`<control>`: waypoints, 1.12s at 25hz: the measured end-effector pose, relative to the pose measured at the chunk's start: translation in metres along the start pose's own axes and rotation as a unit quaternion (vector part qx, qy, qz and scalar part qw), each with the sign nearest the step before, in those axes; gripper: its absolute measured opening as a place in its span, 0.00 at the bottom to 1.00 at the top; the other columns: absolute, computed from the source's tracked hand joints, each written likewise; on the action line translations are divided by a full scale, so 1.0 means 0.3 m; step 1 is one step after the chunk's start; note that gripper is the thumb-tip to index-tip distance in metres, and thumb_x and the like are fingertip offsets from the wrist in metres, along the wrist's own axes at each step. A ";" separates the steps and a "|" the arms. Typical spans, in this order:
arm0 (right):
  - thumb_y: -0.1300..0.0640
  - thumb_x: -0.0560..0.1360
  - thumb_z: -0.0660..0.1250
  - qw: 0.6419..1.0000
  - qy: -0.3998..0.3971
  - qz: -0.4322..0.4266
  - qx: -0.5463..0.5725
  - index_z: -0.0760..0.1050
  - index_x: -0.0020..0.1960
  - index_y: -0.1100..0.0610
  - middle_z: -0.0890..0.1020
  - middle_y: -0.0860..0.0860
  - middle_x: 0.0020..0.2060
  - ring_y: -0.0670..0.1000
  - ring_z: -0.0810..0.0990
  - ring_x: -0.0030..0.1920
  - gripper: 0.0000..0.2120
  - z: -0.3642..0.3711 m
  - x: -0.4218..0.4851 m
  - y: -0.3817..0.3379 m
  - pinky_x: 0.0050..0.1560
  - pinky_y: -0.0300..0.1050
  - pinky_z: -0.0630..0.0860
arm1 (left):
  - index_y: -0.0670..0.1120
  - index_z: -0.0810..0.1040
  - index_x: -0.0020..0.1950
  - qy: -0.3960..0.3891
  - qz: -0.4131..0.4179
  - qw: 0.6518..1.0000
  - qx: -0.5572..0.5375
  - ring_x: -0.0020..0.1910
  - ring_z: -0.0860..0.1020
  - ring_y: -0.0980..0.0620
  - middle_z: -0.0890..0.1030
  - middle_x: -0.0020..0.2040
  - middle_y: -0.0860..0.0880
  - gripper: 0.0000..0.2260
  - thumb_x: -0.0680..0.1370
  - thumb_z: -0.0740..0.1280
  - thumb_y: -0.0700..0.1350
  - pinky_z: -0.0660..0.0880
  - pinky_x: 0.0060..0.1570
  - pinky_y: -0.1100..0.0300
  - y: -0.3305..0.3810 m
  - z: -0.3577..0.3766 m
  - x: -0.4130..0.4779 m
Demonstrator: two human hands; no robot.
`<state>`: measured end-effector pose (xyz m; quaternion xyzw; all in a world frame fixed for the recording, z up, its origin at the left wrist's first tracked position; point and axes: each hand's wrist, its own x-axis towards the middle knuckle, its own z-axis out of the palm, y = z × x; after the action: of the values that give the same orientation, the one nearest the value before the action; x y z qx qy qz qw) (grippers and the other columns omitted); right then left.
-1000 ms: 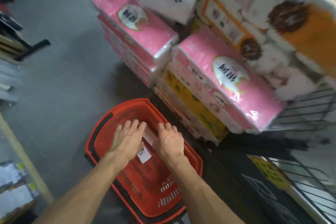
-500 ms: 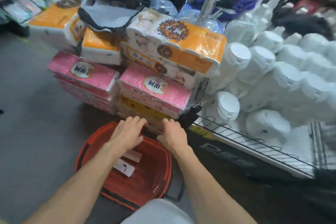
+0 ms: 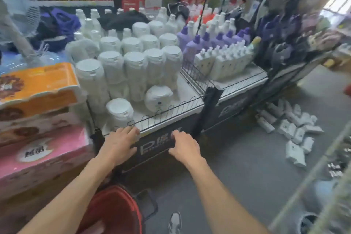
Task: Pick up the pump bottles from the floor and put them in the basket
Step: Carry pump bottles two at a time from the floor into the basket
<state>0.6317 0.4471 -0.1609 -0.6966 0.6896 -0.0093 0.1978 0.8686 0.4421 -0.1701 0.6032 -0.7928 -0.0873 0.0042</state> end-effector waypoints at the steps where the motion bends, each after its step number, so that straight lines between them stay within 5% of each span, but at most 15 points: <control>1: 0.52 0.75 0.70 0.999 0.014 0.036 0.008 0.71 0.66 0.51 0.77 0.52 0.60 0.57 0.76 0.62 0.21 -0.048 -0.021 0.111 0.58 0.52 0.73 | 0.54 0.69 0.69 -0.003 0.031 0.999 0.006 0.62 0.73 0.47 0.75 0.62 0.52 0.23 0.75 0.69 0.55 0.71 0.57 0.51 0.082 -0.010 0.064; 6: 0.54 0.74 0.70 0.980 0.075 0.178 0.039 0.71 0.67 0.49 0.76 0.51 0.61 0.56 0.75 0.62 0.22 -0.234 -0.130 0.619 0.60 0.51 0.72 | 0.57 0.66 0.72 -0.006 0.164 0.986 0.023 0.67 0.70 0.49 0.72 0.69 0.54 0.24 0.77 0.68 0.55 0.70 0.63 0.53 0.548 -0.056 0.381; 13: 0.50 0.75 0.72 0.948 0.109 0.292 0.070 0.70 0.68 0.51 0.76 0.54 0.63 0.59 0.75 0.64 0.24 -0.419 -0.234 1.158 0.58 0.51 0.73 | 0.57 0.66 0.71 0.004 0.302 0.952 0.050 0.63 0.71 0.49 0.73 0.65 0.54 0.25 0.76 0.69 0.54 0.69 0.61 0.52 1.152 -0.046 0.679; 28: 0.48 0.76 0.68 0.884 0.163 0.435 0.058 0.71 0.68 0.49 0.78 0.49 0.65 0.55 0.75 0.64 0.21 -0.624 -0.125 1.734 0.58 0.49 0.71 | 0.55 0.64 0.74 -0.053 0.437 0.895 0.068 0.67 0.70 0.48 0.71 0.69 0.54 0.30 0.75 0.69 0.57 0.70 0.61 0.51 1.827 0.052 1.284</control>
<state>0.0784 0.4492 -0.1286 -0.3028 0.9440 -0.0762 0.1066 0.2380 0.2165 -0.1447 0.1896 -0.9795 -0.0541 -0.0407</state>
